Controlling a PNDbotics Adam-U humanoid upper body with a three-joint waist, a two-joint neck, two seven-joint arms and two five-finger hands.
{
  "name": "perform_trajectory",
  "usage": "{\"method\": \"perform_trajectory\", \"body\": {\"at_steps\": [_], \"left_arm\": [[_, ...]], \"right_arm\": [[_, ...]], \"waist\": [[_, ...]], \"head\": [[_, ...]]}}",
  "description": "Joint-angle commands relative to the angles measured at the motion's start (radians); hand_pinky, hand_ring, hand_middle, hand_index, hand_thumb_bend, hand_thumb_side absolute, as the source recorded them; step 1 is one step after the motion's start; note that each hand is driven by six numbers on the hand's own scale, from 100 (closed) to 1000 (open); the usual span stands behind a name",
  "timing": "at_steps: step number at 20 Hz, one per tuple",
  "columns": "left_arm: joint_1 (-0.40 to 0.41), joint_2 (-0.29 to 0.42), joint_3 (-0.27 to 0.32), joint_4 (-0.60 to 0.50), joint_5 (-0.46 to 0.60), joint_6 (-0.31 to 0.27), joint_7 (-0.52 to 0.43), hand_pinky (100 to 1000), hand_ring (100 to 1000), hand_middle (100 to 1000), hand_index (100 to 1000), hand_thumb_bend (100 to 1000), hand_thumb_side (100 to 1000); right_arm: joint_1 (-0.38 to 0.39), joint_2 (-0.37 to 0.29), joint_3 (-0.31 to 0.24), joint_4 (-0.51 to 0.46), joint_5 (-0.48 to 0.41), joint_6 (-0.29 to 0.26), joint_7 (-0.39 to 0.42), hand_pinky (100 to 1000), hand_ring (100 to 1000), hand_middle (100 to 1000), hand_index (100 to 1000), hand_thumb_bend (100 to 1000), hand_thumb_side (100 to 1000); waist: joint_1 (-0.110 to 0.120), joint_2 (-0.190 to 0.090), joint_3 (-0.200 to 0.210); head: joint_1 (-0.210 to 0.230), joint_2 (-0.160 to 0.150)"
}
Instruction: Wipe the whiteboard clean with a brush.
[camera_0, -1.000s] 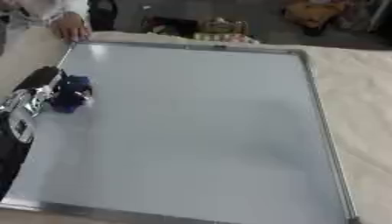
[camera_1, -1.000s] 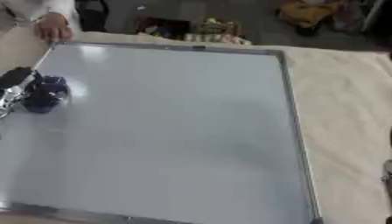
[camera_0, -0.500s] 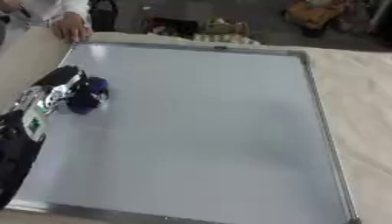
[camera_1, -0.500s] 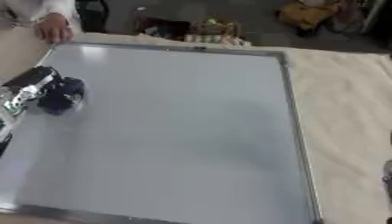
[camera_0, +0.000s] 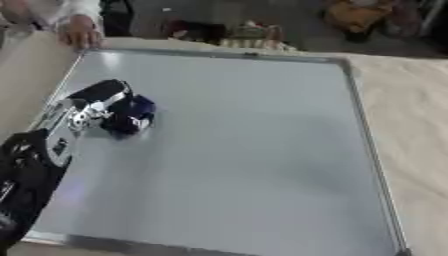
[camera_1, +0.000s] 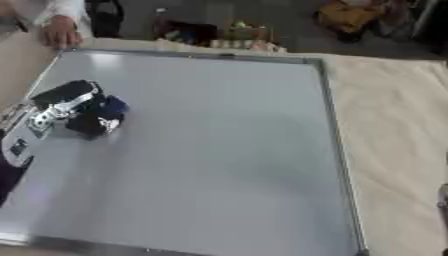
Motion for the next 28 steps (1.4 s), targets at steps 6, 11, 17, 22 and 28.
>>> {"method": "perform_trajectory", "body": {"at_steps": [6,11,17,22,28], "left_arm": [[0.041,0.064,-0.136,-0.187,0.073,-0.12,-0.041,459,415,203,174,100,448],[0.068,0.097,-0.175,-0.304,0.105,-0.18,-0.074,460,415,202,173,100,436],[0.081,0.114,-0.216,-0.415,0.143,-0.225,-0.115,458,413,199,172,100,438],[0.094,0.119,-0.232,-0.445,0.199,-0.276,-0.156,451,406,192,171,100,459],[0.103,0.125,-0.236,-0.44,0.277,-0.344,-0.217,447,402,186,171,100,489]], "right_arm": [[-0.008,-0.021,-0.001,-0.014,-0.002,-0.001,0.002,922,941,684,879,215,960],[-0.008,-0.021,-0.001,-0.014,-0.002,-0.001,0.001,922,941,684,878,213,960],[-0.01,-0.022,-0.001,-0.014,-0.003,-0.005,0.0,921,940,684,878,212,964],[-0.01,-0.021,0.0,-0.014,-0.004,-0.005,0.0,921,940,684,878,211,964],[-0.011,-0.021,0.0,-0.014,-0.005,-0.005,0.0,921,940,685,878,210,966]], "waist": [[0.005,-0.012,-0.004],[0.006,-0.011,-0.003],[0.003,-0.013,-0.007],[0.002,-0.013,-0.006],[0.002,-0.013,-0.006]], "head": [[-0.007,-0.007],[-0.012,-0.003],[-0.027,0.009],[-0.028,0.01],[-0.028,0.011]]}}
